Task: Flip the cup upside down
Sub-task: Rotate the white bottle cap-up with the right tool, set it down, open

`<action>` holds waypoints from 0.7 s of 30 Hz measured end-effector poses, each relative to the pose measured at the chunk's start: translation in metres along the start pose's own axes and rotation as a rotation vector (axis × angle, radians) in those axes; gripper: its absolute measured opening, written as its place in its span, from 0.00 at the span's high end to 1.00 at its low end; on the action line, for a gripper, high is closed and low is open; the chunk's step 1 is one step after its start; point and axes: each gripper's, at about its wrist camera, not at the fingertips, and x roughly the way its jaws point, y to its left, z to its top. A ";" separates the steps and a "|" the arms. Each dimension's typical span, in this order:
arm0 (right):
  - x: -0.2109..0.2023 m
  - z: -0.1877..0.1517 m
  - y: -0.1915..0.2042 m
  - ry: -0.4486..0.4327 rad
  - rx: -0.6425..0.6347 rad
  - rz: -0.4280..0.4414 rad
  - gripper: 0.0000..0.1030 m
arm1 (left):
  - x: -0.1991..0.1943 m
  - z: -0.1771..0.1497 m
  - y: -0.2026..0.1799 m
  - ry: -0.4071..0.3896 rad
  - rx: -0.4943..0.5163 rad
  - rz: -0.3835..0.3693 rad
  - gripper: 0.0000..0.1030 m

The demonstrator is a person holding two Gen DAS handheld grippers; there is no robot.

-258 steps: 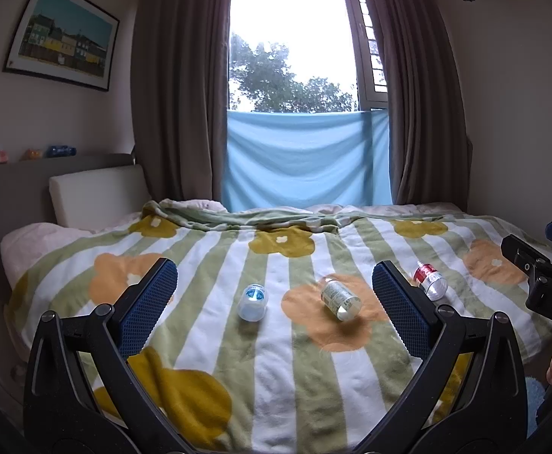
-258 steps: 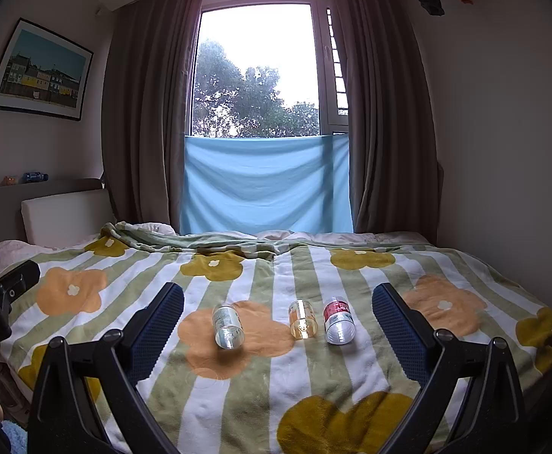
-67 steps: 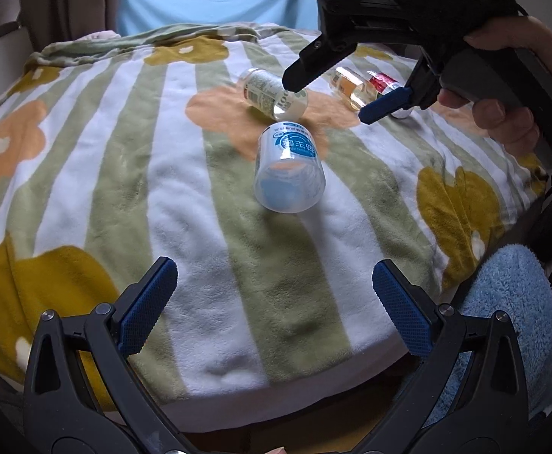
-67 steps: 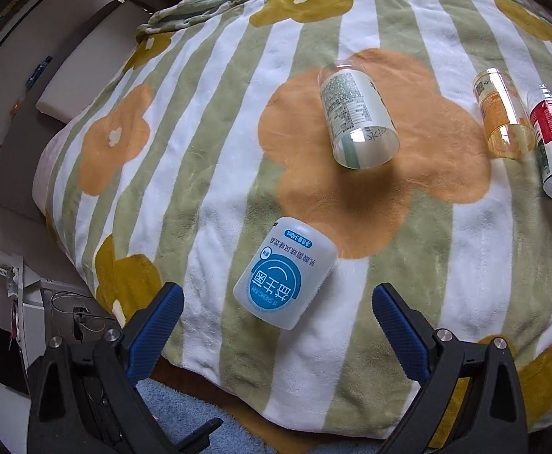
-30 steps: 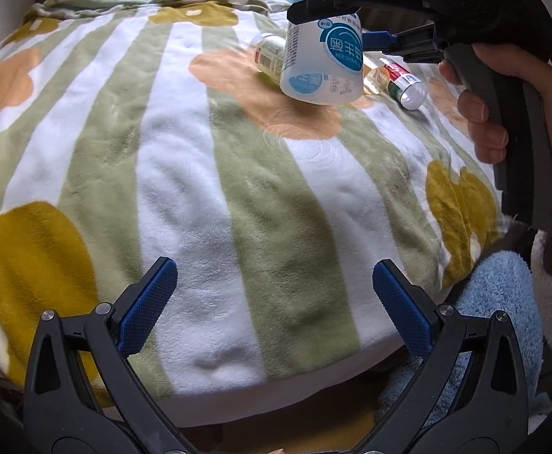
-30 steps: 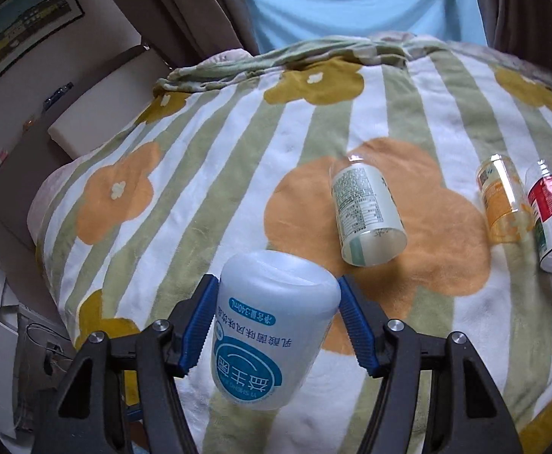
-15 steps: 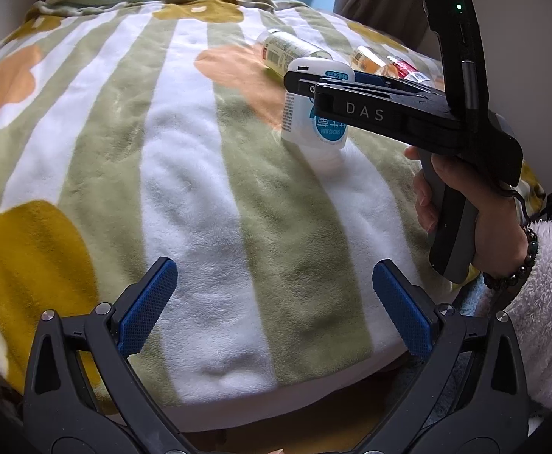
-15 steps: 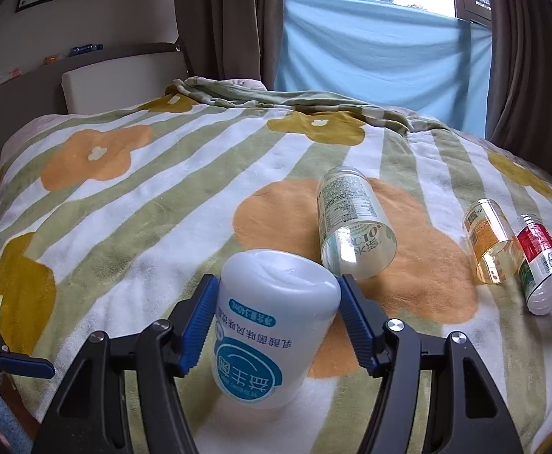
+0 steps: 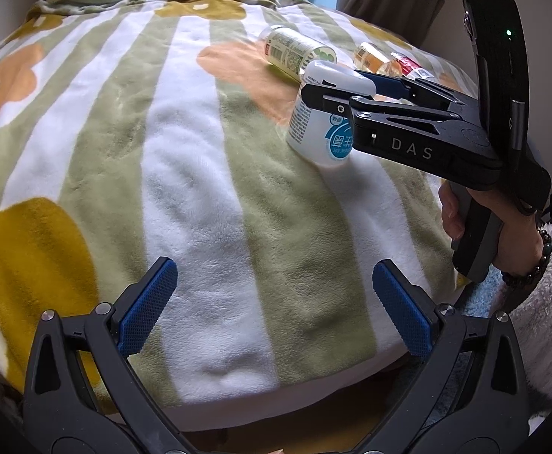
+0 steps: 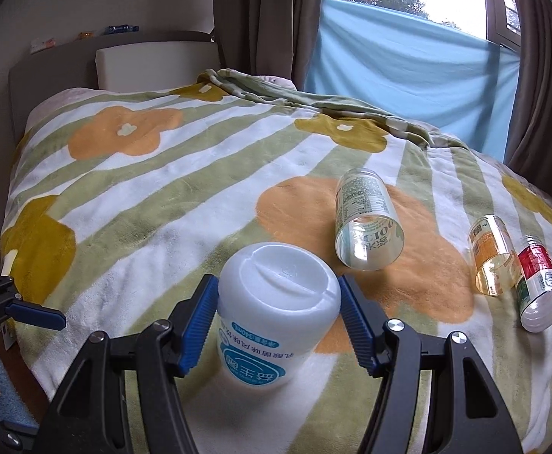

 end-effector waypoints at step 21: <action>-0.027 0.002 0.006 -0.115 0.033 0.018 0.00 | -0.011 -0.001 0.004 -0.039 -0.017 0.006 0.00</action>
